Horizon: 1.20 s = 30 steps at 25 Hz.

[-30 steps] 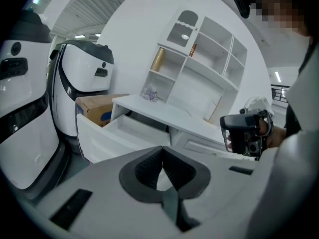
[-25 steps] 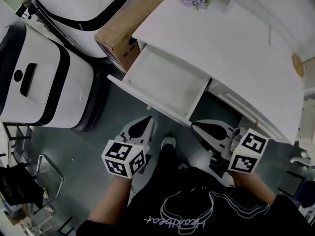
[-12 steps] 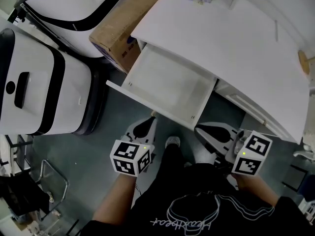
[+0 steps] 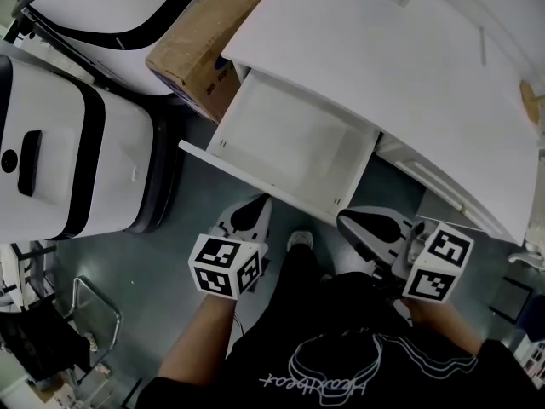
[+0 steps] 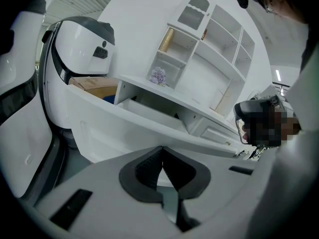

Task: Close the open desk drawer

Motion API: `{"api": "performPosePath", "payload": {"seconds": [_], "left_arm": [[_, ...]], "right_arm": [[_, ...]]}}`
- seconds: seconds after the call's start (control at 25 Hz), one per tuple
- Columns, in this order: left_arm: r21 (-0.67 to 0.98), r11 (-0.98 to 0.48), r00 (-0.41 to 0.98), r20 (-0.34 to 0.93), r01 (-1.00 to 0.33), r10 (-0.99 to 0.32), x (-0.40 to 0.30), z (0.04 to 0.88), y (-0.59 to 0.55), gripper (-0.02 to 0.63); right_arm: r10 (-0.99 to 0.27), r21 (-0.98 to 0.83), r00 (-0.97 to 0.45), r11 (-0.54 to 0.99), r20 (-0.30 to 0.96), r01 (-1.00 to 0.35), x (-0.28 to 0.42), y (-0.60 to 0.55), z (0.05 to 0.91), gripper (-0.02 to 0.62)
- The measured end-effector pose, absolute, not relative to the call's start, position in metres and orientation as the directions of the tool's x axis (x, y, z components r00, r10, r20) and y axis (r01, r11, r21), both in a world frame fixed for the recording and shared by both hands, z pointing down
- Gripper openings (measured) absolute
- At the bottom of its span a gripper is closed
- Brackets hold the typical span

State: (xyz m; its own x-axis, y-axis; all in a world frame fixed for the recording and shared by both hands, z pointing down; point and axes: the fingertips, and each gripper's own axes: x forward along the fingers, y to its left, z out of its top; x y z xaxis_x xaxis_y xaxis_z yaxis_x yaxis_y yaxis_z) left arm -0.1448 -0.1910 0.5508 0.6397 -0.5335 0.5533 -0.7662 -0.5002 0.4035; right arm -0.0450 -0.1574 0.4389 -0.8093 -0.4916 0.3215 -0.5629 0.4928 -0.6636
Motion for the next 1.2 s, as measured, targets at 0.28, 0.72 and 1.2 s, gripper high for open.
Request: {"api": "performPosePath", "payload": {"seconds": [0.28,0.72,1.2], "left_arm": [[0.421,-0.507,0.656,0.556,-0.752,-0.511,-0.142,0.553,-0.195,0.005],[0.405,-0.536,0.663,0.57,-0.741,-0.486,-0.131,0.554,-0.21,0.005],[0.39,-0.55,0.662,0.574,-0.739,-0.482,-0.116,0.554,-0.236,0.005]], "right_arm": [[-0.498,-0.671,-0.801,0.472,0.332,-0.572,-0.039,-0.16,0.446,0.006],[-0.521,-0.68,-0.786,0.446,0.332,-0.583,-0.032,-0.168,0.451,0.006],[-0.568,-0.685,-0.751,0.4,0.335,-0.609,-0.01,-0.172,0.454,0.006]]}}
